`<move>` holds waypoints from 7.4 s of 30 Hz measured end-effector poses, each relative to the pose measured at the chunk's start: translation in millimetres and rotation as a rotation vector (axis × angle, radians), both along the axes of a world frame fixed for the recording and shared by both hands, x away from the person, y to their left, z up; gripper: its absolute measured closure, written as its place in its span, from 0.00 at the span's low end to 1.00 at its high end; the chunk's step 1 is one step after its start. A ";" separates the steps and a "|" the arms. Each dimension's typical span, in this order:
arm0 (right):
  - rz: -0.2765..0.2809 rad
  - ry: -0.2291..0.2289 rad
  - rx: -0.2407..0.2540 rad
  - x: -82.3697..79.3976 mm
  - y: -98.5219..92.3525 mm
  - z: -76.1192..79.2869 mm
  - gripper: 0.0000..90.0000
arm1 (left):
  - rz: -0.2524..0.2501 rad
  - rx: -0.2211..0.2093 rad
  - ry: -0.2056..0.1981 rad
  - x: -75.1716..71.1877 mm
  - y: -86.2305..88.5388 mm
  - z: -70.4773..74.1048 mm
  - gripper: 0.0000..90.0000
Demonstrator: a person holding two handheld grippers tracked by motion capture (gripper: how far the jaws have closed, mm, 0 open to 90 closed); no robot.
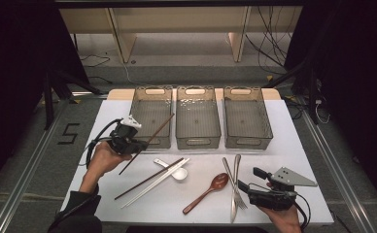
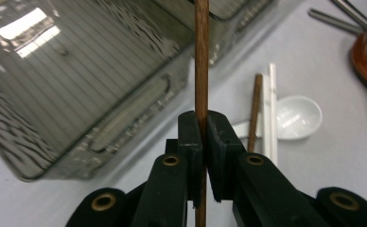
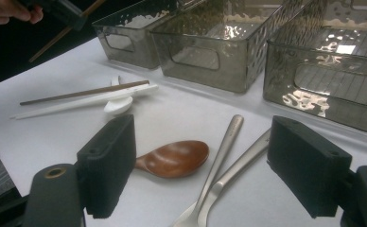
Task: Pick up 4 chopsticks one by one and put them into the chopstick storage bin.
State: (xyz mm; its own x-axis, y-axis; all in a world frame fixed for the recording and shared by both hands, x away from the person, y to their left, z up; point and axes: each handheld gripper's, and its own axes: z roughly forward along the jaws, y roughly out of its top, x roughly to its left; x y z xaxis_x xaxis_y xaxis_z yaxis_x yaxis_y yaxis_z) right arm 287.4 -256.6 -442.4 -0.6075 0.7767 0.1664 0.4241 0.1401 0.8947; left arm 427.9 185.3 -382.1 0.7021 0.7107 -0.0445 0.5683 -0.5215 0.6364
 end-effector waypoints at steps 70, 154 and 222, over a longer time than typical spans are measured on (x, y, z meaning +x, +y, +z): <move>0.012 0.008 0.005 0.9 0.7 -2.1 0.28 | 0.241 -0.025 -0.100 113.0 3.1 -10.5 0.94; 0.023 -0.001 -0.007 -1.4 3.4 -0.9 0.28 | -0.026 0.224 0.235 -29.4 -17.8 -57.6 0.42; 0.023 0.000 -0.005 -1.3 2.6 -0.8 0.28 | -0.112 0.133 0.116 -36.0 -10.3 -43.2 0.94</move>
State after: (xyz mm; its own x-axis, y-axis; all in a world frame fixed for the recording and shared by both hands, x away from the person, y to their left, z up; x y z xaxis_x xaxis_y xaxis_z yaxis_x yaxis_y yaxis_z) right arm 286.1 -254.0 -443.1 -0.6249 0.7635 0.1629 0.4212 0.1541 0.8938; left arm 391.9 175.0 -425.2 0.7725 0.6338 -0.0409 0.5679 -0.6605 0.4911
